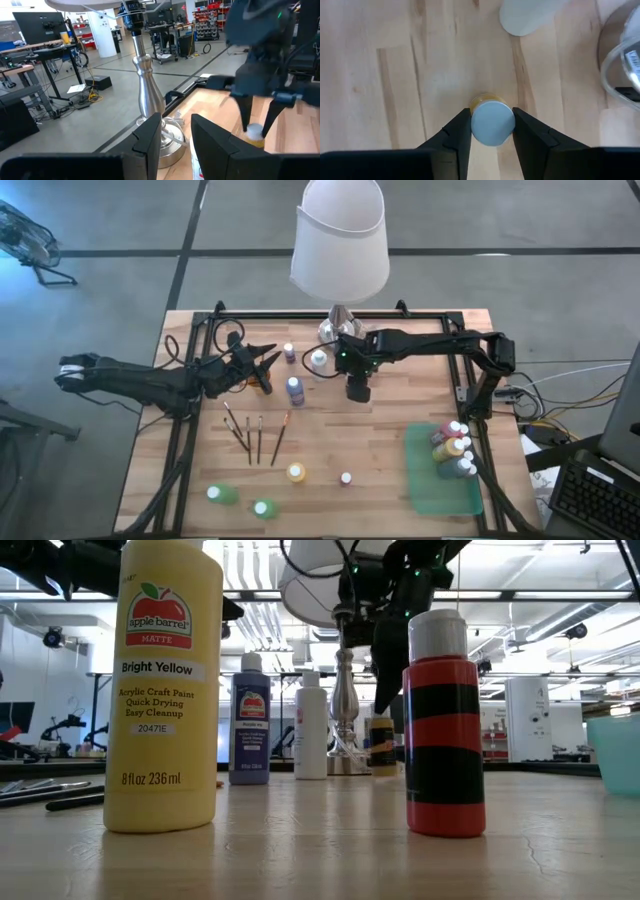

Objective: Pick & Place Paint Supplies
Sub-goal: Put the yellow paint bottle into the green bin

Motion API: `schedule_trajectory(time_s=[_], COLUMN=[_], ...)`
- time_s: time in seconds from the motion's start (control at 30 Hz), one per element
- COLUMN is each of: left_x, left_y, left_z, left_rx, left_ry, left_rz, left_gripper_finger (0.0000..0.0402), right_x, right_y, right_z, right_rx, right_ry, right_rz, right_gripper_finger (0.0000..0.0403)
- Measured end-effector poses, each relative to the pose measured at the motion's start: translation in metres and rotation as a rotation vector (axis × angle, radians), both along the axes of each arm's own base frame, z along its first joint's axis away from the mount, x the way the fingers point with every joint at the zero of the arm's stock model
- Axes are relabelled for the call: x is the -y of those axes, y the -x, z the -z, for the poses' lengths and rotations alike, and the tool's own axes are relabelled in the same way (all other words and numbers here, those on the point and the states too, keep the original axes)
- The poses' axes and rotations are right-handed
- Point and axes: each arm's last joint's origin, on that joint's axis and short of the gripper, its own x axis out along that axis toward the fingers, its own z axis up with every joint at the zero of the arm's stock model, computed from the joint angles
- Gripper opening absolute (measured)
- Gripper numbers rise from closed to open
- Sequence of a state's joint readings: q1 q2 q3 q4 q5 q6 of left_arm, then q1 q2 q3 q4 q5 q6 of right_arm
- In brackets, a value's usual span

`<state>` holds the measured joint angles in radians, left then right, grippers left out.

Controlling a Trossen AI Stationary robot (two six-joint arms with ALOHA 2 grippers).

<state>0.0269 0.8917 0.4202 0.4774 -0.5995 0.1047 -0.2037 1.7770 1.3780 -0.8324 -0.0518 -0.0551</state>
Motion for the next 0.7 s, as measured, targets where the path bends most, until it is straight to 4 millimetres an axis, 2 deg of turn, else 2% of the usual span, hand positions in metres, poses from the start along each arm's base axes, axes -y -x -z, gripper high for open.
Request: schedule_trajectory(time_s=[0.27, 0.57, 0.7], left_x=[0.0, 0.0, 0.0], left_y=[0.0, 0.0, 0.0], left_z=[0.0, 0.001, 0.001], left_rx=[-0.004, -0.006, -0.006], left_ry=[0.0, 0.0, 0.0], left_rz=[0.0, 0.0, 0.0], left_gripper_finger=[0.0113, 0.0113, 0.0113], right_x=[-0.026, -0.063, -0.077], right_y=[0.022, 0.067, 0.087], right_z=[-0.04, -0.087, -0.102], right_rx=[0.055, 0.096, 0.099], right_ry=[-0.006, -0.056, -0.058], right_rz=[-0.025, 0.006, 0.009], right_gripper_finger=[0.0116, 0.0118, 0.0114])
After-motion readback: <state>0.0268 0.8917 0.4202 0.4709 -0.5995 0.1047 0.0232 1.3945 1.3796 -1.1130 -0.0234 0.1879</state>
